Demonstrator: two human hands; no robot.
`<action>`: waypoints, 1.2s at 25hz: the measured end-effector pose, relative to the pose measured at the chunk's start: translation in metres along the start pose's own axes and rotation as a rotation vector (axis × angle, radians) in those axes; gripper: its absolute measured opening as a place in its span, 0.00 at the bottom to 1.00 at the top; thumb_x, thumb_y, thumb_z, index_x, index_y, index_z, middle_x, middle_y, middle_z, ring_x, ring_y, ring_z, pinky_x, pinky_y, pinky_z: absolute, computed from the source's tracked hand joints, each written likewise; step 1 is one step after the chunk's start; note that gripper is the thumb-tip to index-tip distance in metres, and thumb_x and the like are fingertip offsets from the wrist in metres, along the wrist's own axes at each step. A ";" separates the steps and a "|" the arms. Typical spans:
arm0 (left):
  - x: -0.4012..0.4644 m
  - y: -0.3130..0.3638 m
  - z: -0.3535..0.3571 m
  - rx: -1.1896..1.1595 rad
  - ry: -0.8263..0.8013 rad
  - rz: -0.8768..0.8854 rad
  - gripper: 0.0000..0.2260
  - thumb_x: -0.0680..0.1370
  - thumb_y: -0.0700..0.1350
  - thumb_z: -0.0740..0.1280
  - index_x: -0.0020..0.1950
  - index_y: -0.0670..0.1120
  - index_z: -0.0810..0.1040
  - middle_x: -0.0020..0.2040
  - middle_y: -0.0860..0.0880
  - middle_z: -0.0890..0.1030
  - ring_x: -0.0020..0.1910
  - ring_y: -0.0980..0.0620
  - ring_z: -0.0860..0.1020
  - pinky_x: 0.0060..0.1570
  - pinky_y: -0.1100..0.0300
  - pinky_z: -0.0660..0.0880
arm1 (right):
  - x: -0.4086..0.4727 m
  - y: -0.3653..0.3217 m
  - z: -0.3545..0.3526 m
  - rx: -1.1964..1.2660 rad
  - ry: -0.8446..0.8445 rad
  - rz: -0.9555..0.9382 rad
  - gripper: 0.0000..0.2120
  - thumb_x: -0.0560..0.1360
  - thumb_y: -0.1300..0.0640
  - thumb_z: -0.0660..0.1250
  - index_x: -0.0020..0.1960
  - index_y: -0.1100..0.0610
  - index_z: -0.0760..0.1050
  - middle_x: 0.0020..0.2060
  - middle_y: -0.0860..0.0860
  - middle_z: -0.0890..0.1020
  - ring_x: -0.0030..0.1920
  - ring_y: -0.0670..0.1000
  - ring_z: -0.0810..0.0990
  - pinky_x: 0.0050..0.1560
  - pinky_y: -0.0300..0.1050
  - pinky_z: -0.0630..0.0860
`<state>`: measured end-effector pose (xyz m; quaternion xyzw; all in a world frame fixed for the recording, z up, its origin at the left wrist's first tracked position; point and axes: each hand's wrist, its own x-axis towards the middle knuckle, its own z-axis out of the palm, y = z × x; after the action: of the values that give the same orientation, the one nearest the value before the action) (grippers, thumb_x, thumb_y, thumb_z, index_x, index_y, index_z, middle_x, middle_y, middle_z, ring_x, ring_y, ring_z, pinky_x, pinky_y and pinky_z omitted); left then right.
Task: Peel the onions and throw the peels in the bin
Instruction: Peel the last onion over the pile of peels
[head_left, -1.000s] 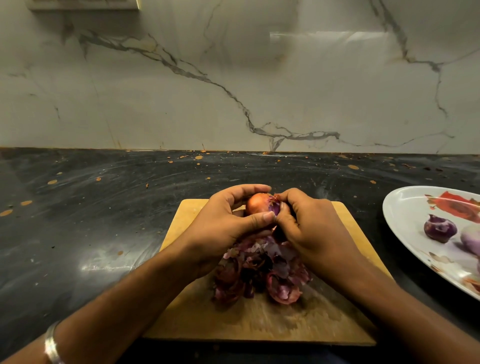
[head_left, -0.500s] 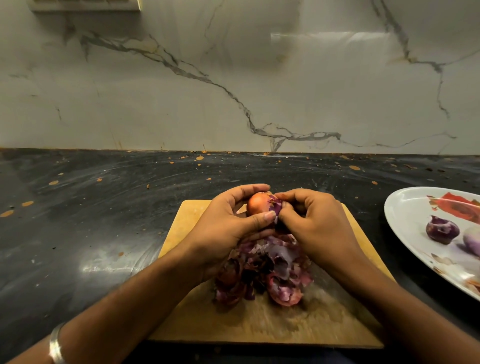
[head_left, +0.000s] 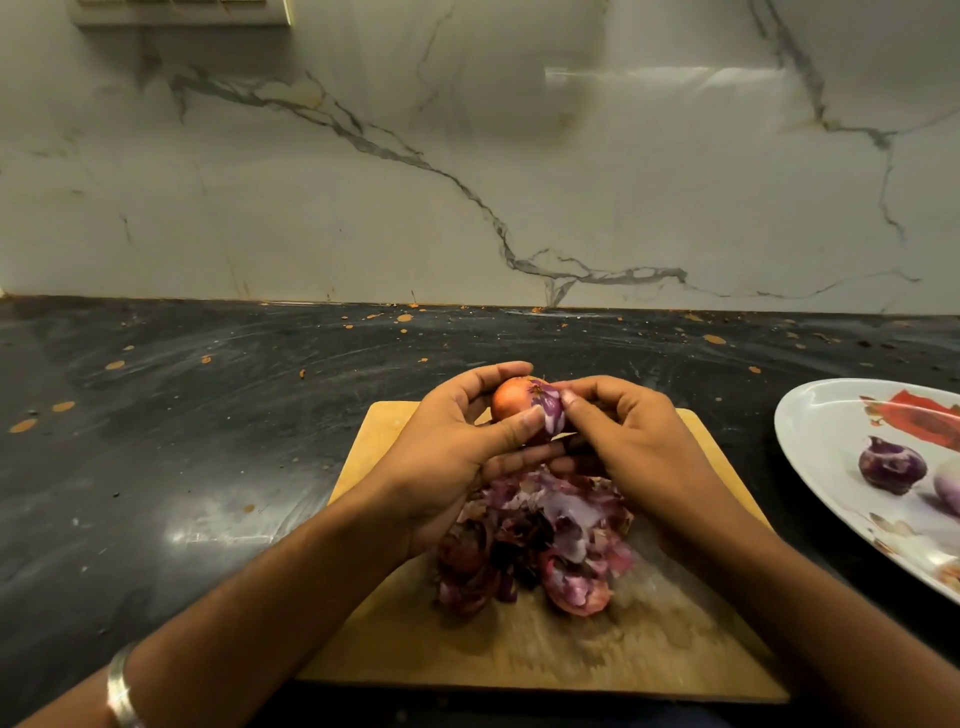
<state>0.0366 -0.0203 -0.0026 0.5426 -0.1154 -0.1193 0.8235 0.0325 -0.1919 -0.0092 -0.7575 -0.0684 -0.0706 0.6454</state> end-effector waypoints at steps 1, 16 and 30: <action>0.001 0.000 0.000 -0.007 0.003 -0.001 0.24 0.69 0.36 0.71 0.65 0.41 0.75 0.64 0.40 0.78 0.55 0.44 0.84 0.46 0.56 0.83 | 0.000 -0.001 0.000 0.088 -0.038 0.037 0.08 0.81 0.57 0.64 0.55 0.55 0.81 0.43 0.53 0.87 0.40 0.51 0.87 0.37 0.41 0.82; -0.002 -0.006 0.010 0.062 0.046 0.040 0.27 0.65 0.37 0.73 0.63 0.44 0.75 0.64 0.45 0.77 0.53 0.48 0.84 0.46 0.56 0.83 | -0.001 0.000 0.008 -0.182 0.001 -0.062 0.14 0.82 0.62 0.57 0.58 0.53 0.80 0.47 0.51 0.85 0.49 0.52 0.84 0.52 0.58 0.81; -0.001 0.001 0.007 -0.076 0.013 -0.039 0.24 0.71 0.39 0.68 0.68 0.38 0.72 0.63 0.38 0.79 0.58 0.45 0.82 0.51 0.55 0.82 | -0.003 -0.003 0.007 -0.420 0.120 -0.181 0.11 0.81 0.59 0.61 0.56 0.54 0.82 0.42 0.46 0.84 0.42 0.46 0.82 0.45 0.53 0.80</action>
<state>0.0334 -0.0259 0.0015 0.5140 -0.0950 -0.1361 0.8416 0.0290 -0.1847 -0.0078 -0.8605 -0.0813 -0.1860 0.4674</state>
